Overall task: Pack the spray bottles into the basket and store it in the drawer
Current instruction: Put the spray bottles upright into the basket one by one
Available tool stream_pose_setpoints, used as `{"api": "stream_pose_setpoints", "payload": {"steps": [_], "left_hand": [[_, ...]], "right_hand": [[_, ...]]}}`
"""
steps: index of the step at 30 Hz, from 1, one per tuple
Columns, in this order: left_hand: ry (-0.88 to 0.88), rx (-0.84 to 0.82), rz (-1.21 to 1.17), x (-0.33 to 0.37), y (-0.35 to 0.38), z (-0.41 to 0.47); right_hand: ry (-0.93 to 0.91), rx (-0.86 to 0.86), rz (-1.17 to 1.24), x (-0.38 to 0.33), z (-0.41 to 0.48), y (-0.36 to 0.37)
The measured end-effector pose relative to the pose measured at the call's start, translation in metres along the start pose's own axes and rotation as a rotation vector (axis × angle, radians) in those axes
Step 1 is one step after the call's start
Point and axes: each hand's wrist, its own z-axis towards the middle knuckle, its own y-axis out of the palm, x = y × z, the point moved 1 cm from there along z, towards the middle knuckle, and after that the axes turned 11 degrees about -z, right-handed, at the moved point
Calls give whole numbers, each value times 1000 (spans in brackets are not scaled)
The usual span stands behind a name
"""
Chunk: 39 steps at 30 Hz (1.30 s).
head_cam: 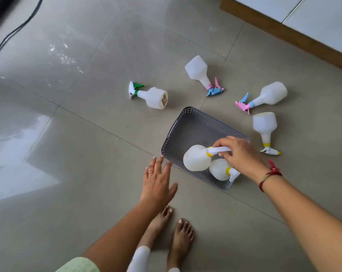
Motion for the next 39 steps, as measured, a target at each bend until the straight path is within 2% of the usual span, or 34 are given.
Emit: {"api": "stream_pose_setpoints", "payload": {"steps": [4,6,13,20,24,32,35,39], "left_hand": [[-11,-36,24,-18,5,-3],[-13,-60,40,-22,10,-4],[24,-151,68,-9,30,5],[79,-123,64,11,39,33],[97,-108,74,14,37,38],[4,-216,237,5,-18,1],[-29,-171,211,9,-60,0],[-113,-25,72,10,-108,29]], "right_hand": [[-81,-107,-282,10,10,34],[-102,-87,-342,15,11,47],[-145,-45,-362,21,16,76],[-113,-20,-420,21,20,95],[-95,-61,-436,19,17,97],[-60,-147,-345,-7,-26,55],[-129,-205,-375,-28,-22,17],[-140,-115,-289,-65,33,-24]]}}
